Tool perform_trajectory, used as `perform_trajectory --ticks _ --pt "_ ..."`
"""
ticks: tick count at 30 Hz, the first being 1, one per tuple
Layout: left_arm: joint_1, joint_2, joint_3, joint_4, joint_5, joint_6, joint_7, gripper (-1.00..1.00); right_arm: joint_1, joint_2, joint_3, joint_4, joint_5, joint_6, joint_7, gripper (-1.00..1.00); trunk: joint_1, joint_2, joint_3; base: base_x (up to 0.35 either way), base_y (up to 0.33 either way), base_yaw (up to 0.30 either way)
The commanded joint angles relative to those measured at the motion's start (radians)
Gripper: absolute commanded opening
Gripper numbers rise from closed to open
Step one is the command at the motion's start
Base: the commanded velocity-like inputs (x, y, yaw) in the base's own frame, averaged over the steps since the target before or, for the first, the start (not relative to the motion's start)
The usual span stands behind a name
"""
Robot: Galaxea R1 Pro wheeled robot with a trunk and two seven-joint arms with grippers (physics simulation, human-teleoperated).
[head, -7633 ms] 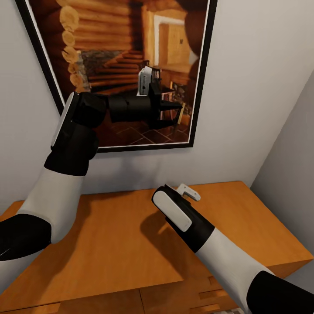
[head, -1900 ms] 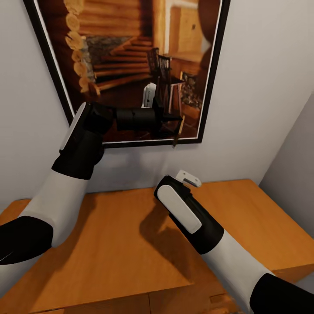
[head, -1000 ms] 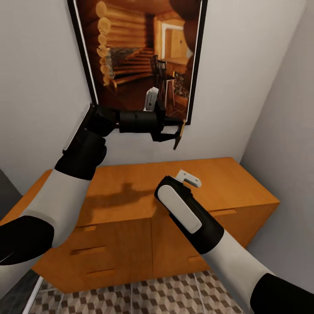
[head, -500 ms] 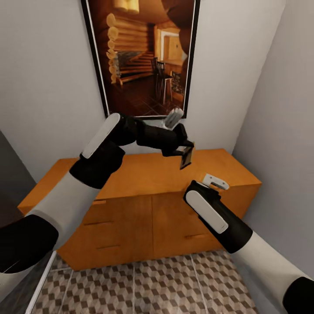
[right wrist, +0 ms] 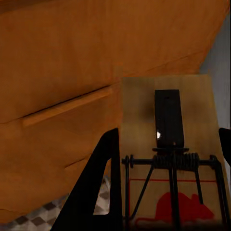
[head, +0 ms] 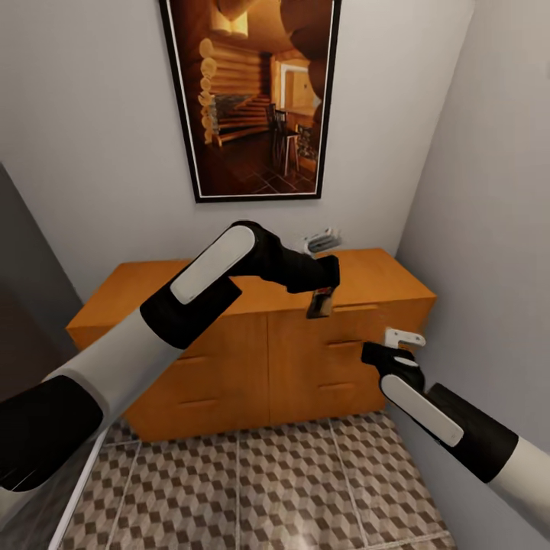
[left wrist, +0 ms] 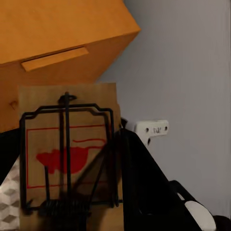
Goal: Take the four mousetraps from the cabinet in the bathroom and place them on the bathroom floor. Make sure all four end up on the same floor surface, and ensure that at least two of them are either under or directly next to the same bathroom sink.
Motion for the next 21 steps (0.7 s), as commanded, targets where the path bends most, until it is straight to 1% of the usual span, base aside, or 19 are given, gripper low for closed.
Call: perform_trajectory --ticks 1,3,6,7,9,10,12,14,15,17,19,20,21 --pt "-0.001 0.000 -0.004 -0.002 0.004 0.003 0.011 -1.00 0.007 -0.006 0.003 -0.002 -0.001 0.008 0.003 -1.00 -0.001 -0.001 -0.001 -0.282 0.000 0.000" --pt "-0.001 0.001 -0.017 -0.004 0.002 0.003 0.012 -1.00 0.017 -0.011 0.004 -0.003 0.000 0.009 0.009 -1.00 -0.001 -0.001 -0.001 -0.270 0.000 0.000" --pt "-0.001 0.006 -0.066 -0.006 -0.009 0.003 0.012 -1.00 0.025 -0.015 0.004 -0.005 0.001 0.010 0.014 -1.00 -0.001 -0.001 -0.001 -0.174 0.000 0.000" --pt "-0.001 0.008 -0.097 -0.006 -0.018 0.003 0.013 -1.00 0.027 -0.019 0.004 -0.006 0.001 0.010 0.015 -1.00 -0.001 -0.001 -0.001 -0.082 0.000 0.000" --pt "-0.001 0.015 -0.173 -0.002 -0.043 0.002 0.014 -1.00 0.028 -0.025 0.005 -0.007 0.001 0.010 0.020 -1.00 -0.001 -0.001 -0.001 -0.043 0.000 0.000" --pt "-0.001 0.018 -0.194 0.000 -0.049 0.001 0.015 -1.00 0.028 -0.025 0.005 -0.007 0.001 0.010 0.022 -1.00 -0.001 -0.001 -0.001 -0.027 0.000 0.000" --pt "-0.001 0.031 -0.273 0.004 -0.067 -0.005 0.017 -1.00 0.029 -0.027 0.006 -0.007 0.001 0.010 0.033 -1.00 -0.001 -0.001 -0.001 -0.014 0.000 0.000" --pt "0.000 0.045 -0.343 0.010 -0.074 -0.017 0.018 -1.00 0.029 -0.028 0.010 -0.007 0.001 0.010 0.041 -1.00 -0.001 -0.001 -0.001 -0.006 0.000 0.000" --pt "0.001 0.048 -0.361 0.013 -0.075 -0.023 0.018 -1.00 0.029 -0.028 0.012 -0.006 0.001 0.010 0.042 -1.00 -0.001 -0.001 -0.001 -0.004 0.000 0.000" --pt "0.010 0.055 -0.441 0.041 -0.077 -0.056 0.018 -1.00 0.029 -0.028 0.022 -0.005 0.001 0.010 0.044 -1.00 -0.001 -0.001 -0.001 -0.002 0.000 0.000" --pt "0.024 0.058 -0.534 0.084 -0.076 -0.100 0.018 -1.00 0.029 -0.028 0.033 -0.005 0.001 0.010 0.045 -1.00 -0.001 -0.001 -0.001 0.000 0.000 0.000" --pt "0.028 0.058 -0.558 0.096 -0.076 -0.111 0.018 -1.00 0.029 -0.028 0.035 -0.005 0.002 0.010 0.046 -1.00 -0.001 -0.001 -0.001 0.000 0.000 0.000" --pt "0.038 0.059 -0.603 0.116 -0.075 -0.135 0.017 -1.00 0.029 -0.028 0.039 -0.005 0.004 0.010 0.046 -1.00 -0.001 -0.001 -0.001 0.000 0.000 0.000"
